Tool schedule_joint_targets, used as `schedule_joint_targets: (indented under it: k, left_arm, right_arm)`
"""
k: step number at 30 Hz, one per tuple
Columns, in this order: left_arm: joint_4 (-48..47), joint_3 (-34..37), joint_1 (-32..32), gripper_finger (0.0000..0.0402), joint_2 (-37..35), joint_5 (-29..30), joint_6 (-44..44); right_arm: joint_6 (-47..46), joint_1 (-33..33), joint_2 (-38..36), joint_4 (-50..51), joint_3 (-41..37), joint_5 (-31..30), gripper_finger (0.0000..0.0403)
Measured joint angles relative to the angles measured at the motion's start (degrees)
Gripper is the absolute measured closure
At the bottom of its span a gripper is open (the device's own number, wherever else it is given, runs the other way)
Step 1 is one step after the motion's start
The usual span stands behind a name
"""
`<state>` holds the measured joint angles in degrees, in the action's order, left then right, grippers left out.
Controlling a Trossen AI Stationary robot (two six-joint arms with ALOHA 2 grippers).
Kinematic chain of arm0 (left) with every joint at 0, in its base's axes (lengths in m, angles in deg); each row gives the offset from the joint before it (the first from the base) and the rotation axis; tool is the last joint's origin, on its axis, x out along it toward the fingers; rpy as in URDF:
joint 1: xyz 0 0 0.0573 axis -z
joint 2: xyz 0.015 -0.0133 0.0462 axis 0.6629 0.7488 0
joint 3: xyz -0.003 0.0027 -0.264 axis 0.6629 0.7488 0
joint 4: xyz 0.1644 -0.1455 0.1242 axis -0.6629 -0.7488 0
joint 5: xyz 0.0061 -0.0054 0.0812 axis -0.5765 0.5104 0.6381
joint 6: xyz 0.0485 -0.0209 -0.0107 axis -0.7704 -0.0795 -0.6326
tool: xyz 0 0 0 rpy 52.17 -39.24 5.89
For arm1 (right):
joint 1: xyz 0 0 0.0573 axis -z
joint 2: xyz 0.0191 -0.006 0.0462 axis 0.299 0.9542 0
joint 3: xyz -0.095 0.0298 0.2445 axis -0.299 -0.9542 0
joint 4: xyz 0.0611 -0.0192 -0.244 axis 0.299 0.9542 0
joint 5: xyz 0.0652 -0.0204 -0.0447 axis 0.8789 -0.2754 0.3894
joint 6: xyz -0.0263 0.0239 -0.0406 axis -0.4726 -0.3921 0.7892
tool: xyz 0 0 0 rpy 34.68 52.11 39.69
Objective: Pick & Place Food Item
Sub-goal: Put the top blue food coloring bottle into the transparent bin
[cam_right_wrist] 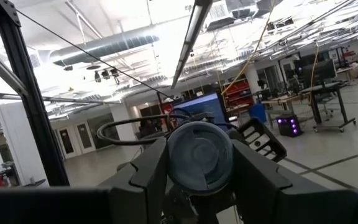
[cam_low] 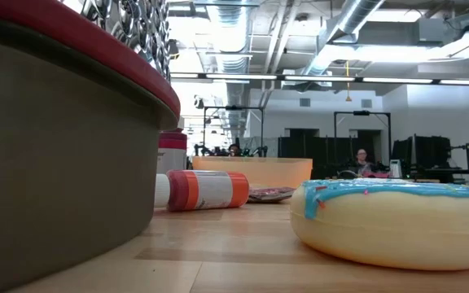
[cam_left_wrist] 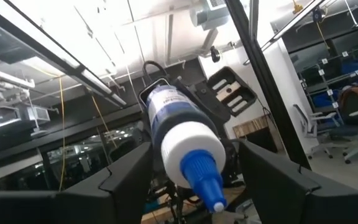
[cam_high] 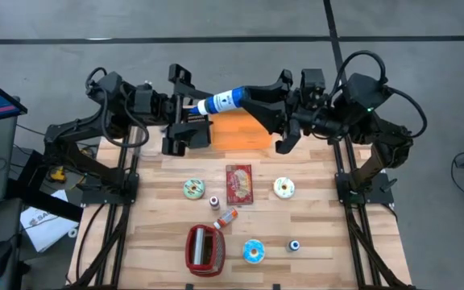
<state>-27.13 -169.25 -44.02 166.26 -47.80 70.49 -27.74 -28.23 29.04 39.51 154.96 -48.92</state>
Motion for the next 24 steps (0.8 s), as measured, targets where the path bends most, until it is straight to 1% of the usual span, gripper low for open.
schedule_joint_targets:
  k: [9, 24]
  left_arm:
    - [1.3, 0.0, -0.04, 0.0191, -0.03, -0.02, 0.02]
    - [2.0, 0.0, -0.04, 0.0192, -0.03, -0.07, 1.51]
  right_arm:
    - [0.68, -0.02, -0.09, 0.22, 0.0, 0.04, 0.0262]
    - [1.03, -0.02, -0.2, 0.75, 0.0, 0.04, 0.0262]
